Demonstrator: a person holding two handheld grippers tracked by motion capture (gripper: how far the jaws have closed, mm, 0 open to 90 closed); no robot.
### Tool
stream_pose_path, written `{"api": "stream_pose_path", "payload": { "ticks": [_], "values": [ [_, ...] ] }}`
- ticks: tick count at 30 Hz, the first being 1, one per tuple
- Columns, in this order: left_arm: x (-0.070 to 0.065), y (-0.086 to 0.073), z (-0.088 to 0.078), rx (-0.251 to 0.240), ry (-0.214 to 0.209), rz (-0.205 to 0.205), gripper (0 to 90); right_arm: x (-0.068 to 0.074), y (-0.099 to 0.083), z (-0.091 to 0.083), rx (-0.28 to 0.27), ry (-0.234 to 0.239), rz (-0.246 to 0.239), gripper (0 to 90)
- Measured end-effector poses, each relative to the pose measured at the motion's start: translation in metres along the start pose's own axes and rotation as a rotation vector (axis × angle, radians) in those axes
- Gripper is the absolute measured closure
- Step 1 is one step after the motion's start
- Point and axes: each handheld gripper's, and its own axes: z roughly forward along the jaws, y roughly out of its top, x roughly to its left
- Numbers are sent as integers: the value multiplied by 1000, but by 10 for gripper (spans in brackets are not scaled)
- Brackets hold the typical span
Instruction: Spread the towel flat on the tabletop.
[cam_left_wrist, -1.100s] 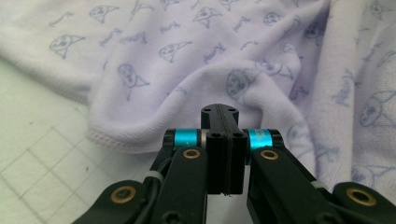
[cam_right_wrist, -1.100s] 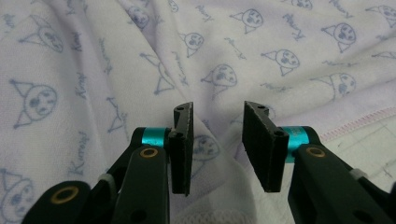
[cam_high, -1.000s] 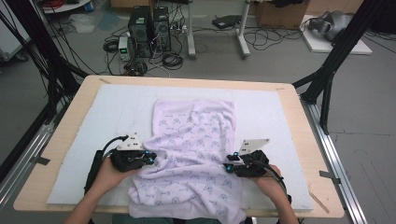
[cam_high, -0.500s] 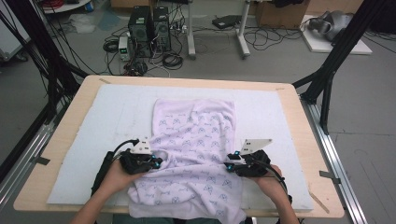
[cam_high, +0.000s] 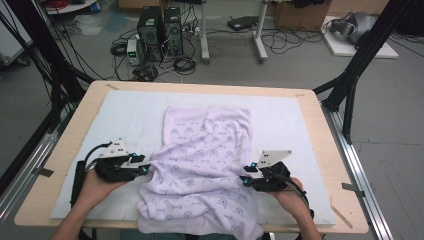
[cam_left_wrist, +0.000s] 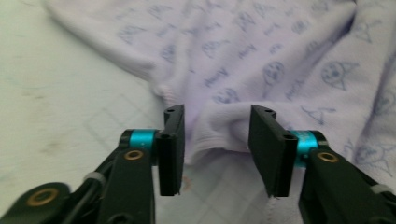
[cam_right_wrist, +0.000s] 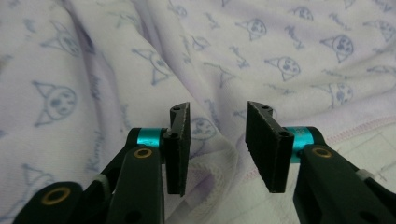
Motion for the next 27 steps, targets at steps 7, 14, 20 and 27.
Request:
{"api": "stream_pose_path", "payload": {
  "ticks": [7,14,20,27],
  "values": [
    [-7,-1,34,119,0,69,828,-10,-6,20,80,17,29,708],
    [9,10,23,16,133,19,851,-17,8,9,70,-68,-17,847],
    [20,7,49,72,202,12,847,-33,7,21,95,-101,31,843],
    [23,8,26,-11,168,-45,685,-34,6,11,32,-77,61,727]
  ]
}}
